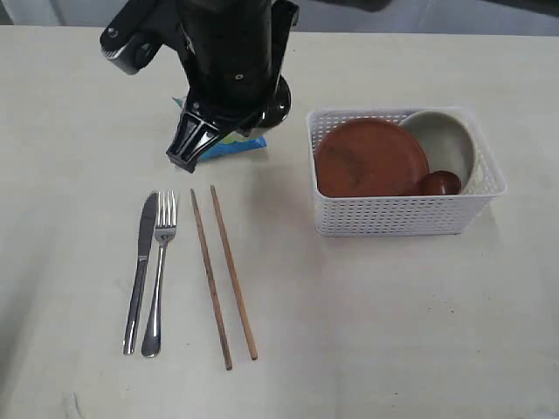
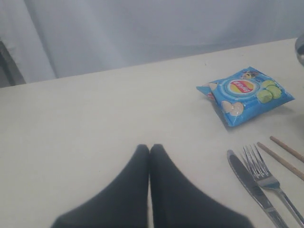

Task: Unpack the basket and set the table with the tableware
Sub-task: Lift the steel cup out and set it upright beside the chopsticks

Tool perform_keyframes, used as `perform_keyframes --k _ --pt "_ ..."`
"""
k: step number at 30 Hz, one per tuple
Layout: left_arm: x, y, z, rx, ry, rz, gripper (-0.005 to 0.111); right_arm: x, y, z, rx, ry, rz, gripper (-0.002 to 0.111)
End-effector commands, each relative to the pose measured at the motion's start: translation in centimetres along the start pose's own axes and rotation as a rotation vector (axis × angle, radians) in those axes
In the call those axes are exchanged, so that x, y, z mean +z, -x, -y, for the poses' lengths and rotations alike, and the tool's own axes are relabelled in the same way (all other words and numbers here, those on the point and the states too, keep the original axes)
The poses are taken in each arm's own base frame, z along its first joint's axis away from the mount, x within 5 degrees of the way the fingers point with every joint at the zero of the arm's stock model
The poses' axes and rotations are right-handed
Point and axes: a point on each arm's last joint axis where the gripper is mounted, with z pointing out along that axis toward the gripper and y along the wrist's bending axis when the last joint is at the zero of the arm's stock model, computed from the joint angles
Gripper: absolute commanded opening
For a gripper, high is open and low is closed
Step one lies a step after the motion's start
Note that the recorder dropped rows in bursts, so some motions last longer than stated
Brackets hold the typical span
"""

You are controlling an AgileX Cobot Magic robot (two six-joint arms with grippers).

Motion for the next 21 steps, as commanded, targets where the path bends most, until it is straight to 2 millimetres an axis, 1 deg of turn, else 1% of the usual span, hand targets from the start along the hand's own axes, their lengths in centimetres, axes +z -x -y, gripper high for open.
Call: perform_keyframes --k 1,2,4,5,6,9,14,16,21 --pt "0.0 -0.1 0.1 -0.008 -0.010 0.002 0.000 0.2 0.1 -1.3 -0.068 0.148 -0.016 -0.001" --pt "0.0 -0.1 0.1 -0.008 -0.010 0.002 0.000 0.5 0.1 -1.5 -0.074 0.163 -0.022 -0.001" --pt "0.0 -0.1 0.1 -0.008 -0.010 0.002 0.000 2.6 0.3 -1.9 -0.102 0.142 -0.074 -0.001" --pt "0.0 -0.1 0.1 -0.008 -0.010 0.002 0.000 3.5 0.1 -1.6 -0.131 0.086 -0.104 -0.001" --pt "0.0 -0.1 0.1 -0.008 -0.010 0.002 0.000 3.8 -0.1 -1.3 -0.131 0.046 -0.118 -0.001" --pt "0.0 -0.1 0.1 -0.008 -0.010 0.002 0.000 4.5 -0.7 -1.5 -0.173 0.037 -0.151 -0.001" --pt "0.0 -0.1 0.1 -0.008 -0.010 0.002 0.000 5.7 -1.9 -3.2 -0.263 0.187 -0.191 -0.001" --pt "0.0 -0.1 0.1 -0.008 -0.010 0.002 0.000 6.0 -2.2 -3.3 -0.273 0.183 -0.207 -0.001" --pt "0.0 -0.1 0.1 -0.008 -0.010 0.002 0.000 6.0 -2.2 -3.0 -0.296 0.154 -0.210 -0.001"
